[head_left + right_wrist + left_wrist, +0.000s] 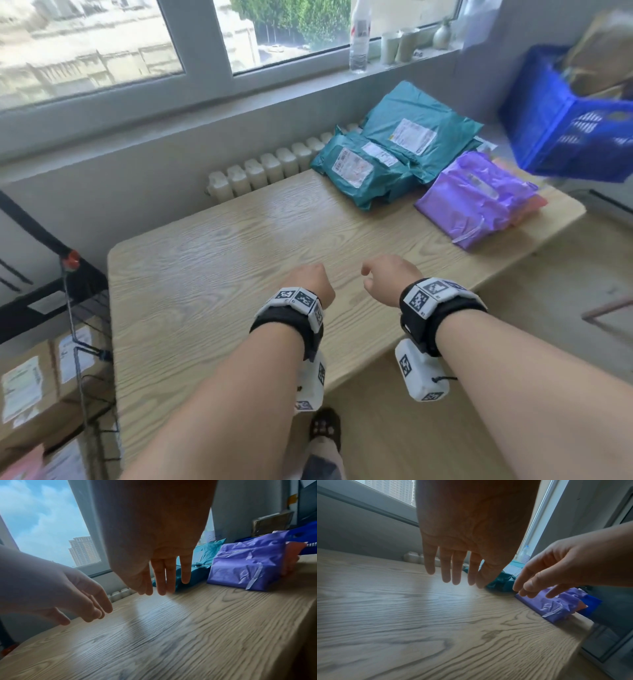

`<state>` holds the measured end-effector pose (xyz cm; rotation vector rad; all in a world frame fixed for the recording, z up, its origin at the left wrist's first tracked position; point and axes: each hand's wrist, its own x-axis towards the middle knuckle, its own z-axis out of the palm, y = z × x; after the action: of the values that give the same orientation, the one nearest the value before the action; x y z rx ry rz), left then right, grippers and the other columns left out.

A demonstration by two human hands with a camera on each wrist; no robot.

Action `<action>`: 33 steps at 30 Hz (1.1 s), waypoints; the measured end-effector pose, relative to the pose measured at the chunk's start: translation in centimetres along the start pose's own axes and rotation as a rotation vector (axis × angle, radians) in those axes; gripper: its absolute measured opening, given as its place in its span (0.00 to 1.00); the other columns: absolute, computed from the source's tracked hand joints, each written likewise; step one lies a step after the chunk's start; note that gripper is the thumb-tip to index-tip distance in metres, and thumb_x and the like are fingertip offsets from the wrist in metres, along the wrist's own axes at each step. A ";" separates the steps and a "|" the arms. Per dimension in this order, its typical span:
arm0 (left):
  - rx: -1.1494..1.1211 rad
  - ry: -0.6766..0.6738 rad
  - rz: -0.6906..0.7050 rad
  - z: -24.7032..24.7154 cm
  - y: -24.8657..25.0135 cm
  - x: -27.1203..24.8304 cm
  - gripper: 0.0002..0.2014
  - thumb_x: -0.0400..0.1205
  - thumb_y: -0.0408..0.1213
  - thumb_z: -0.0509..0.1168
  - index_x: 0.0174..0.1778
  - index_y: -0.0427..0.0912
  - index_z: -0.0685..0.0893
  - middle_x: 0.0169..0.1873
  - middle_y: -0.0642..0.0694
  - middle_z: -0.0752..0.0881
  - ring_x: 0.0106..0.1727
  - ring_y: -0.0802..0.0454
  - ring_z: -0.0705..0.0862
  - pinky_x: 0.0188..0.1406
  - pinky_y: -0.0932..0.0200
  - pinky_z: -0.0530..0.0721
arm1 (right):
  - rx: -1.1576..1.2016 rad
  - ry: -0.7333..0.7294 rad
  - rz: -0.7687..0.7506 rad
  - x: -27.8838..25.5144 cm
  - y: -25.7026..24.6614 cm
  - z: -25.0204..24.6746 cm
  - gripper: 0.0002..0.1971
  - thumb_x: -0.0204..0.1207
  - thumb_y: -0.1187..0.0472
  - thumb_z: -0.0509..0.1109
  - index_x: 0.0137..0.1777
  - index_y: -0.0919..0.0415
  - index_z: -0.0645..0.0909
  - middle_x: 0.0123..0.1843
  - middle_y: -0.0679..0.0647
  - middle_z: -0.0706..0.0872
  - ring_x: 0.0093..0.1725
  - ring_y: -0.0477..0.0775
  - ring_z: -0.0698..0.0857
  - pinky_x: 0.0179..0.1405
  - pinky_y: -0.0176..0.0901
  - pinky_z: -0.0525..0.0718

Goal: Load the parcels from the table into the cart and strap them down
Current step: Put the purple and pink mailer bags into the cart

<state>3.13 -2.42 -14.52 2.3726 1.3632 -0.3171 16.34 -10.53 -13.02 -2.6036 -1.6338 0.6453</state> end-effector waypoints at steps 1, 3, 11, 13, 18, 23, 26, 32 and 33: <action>0.001 -0.005 0.007 0.0 0.6 0.5 0.18 0.80 0.32 0.58 0.66 0.43 0.78 0.63 0.42 0.82 0.62 0.43 0.82 0.59 0.51 0.81 | 0.004 0.002 0.013 0.1 0.7 -0.2 0.17 0.81 0.54 0.62 0.69 0.52 0.79 0.69 0.55 0.81 0.67 0.58 0.79 0.65 0.49 0.78; 0.002 -0.014 0.025 0.1 1.9 1.6 0.18 0.81 0.32 0.58 0.67 0.42 0.78 0.64 0.43 0.81 0.62 0.44 0.81 0.58 0.52 0.81 | 0.009 0.011 0.032 0.5 2.2 -0.8 0.17 0.81 0.55 0.62 0.69 0.53 0.79 0.69 0.55 0.81 0.68 0.58 0.79 0.66 0.48 0.77; 0.031 -0.018 0.107 0.1 8.3 7.9 0.17 0.82 0.33 0.57 0.67 0.44 0.78 0.62 0.44 0.82 0.60 0.45 0.81 0.54 0.54 0.81 | 0.006 0.036 0.097 4.9 8.3 -2.8 0.16 0.81 0.55 0.63 0.67 0.52 0.80 0.68 0.53 0.82 0.68 0.57 0.79 0.65 0.46 0.76; 0.022 -0.023 0.118 0.0 9.5 9.9 0.17 0.82 0.33 0.57 0.67 0.44 0.78 0.62 0.44 0.82 0.63 0.45 0.80 0.58 0.52 0.81 | 0.004 0.022 0.108 6.5 9.6 -3.3 0.16 0.81 0.55 0.63 0.67 0.52 0.80 0.69 0.53 0.81 0.69 0.57 0.79 0.66 0.46 0.75; -0.022 -0.058 0.079 0.1 11.5 15.2 0.16 0.81 0.33 0.58 0.64 0.43 0.80 0.60 0.43 0.83 0.59 0.44 0.83 0.57 0.51 0.82 | -0.015 -0.003 0.107 10.3 12.6 -4.0 0.16 0.80 0.56 0.62 0.66 0.52 0.81 0.68 0.53 0.82 0.68 0.57 0.79 0.64 0.46 0.76; -0.089 -0.098 0.070 -0.1 14.2 20.1 0.18 0.80 0.35 0.59 0.67 0.43 0.78 0.62 0.42 0.82 0.61 0.43 0.82 0.56 0.52 0.81 | -0.002 -0.013 0.162 13.4 16.3 -5.3 0.16 0.80 0.57 0.62 0.65 0.52 0.81 0.68 0.54 0.81 0.68 0.58 0.79 0.64 0.48 0.77; -0.138 -0.084 0.067 -0.6 16.1 22.4 0.17 0.80 0.36 0.60 0.66 0.43 0.79 0.64 0.42 0.82 0.64 0.43 0.81 0.59 0.53 0.80 | -0.007 0.044 0.188 15.0 18.2 -6.7 0.15 0.80 0.57 0.62 0.65 0.51 0.80 0.66 0.53 0.81 0.68 0.57 0.78 0.62 0.47 0.76; -0.215 -0.076 0.064 -0.8 19.8 24.9 0.17 0.80 0.36 0.61 0.64 0.43 0.81 0.63 0.43 0.84 0.64 0.44 0.82 0.63 0.54 0.80 | 0.043 0.178 0.262 16.2 21.9 -9.2 0.16 0.79 0.59 0.63 0.66 0.53 0.79 0.65 0.55 0.80 0.67 0.58 0.77 0.60 0.47 0.77; -0.221 -0.071 0.060 -0.8 20.4 25.1 0.16 0.80 0.36 0.61 0.65 0.43 0.81 0.63 0.43 0.84 0.64 0.44 0.82 0.62 0.54 0.80 | 0.048 0.194 0.265 16.3 22.6 -9.6 0.16 0.79 0.60 0.63 0.66 0.54 0.79 0.65 0.56 0.80 0.68 0.58 0.77 0.60 0.48 0.77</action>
<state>33.41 8.21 -18.85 2.1943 1.2248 -0.2188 45.21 -4.80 -14.65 -2.7706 -1.2188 0.4125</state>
